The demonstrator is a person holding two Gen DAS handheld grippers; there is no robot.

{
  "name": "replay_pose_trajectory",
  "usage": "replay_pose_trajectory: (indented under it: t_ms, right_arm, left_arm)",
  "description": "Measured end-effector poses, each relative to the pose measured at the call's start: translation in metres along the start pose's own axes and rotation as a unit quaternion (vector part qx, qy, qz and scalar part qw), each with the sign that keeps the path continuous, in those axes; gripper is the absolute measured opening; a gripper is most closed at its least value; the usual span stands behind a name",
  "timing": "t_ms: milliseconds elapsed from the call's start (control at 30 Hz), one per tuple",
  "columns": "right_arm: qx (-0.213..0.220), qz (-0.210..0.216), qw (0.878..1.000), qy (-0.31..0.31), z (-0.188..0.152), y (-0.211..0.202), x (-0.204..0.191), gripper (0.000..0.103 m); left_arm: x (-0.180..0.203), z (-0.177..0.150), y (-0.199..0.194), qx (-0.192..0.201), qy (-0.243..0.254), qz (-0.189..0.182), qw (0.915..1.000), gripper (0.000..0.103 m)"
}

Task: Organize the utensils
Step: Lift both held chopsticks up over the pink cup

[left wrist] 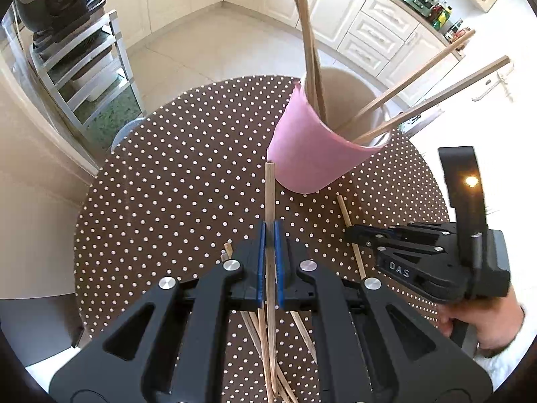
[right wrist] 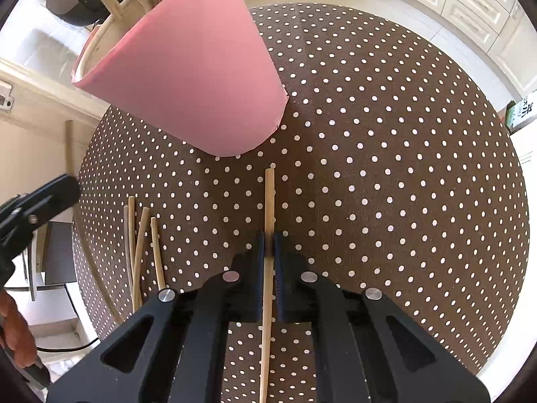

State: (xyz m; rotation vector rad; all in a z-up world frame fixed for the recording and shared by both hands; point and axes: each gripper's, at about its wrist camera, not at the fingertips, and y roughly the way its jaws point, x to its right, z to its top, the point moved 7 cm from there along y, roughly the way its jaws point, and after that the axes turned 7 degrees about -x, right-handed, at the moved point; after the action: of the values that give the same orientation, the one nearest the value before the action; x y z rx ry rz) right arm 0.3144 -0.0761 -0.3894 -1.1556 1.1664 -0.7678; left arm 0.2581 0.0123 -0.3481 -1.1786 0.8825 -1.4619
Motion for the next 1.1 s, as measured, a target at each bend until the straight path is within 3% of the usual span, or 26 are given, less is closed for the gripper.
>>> replay_pose_trajectory:
  t_ms: [367,600,867,1100]
  right_arm:
    - [0.041,0.053,0.996,0.051,-0.016,-0.039,0.023,0.005]
    - [0.12,0.063,0.989,0.051,-0.033,-0.1,0.012,0.005]
    - [0.235,0.068,0.969,0.023,-0.044,-0.179,-0.021,0.004]
    - [0.325,0.059,0.944,0.004,-0.049,-0.234,-0.043,0.005]
  left_arm:
    - [0.006,-0.006,-0.046,0.035,0.015,-0.018,0.9991,0.006]
    - [0.017,-0.01,-0.083,0.063,0.038,-0.035,0.9967,0.006]
    - [0.031,-0.01,-0.122,0.093,0.056,-0.062,0.9922,0.006]
    - [0.044,-0.004,-0.153,0.123,0.069,-0.077,0.987,0.006]
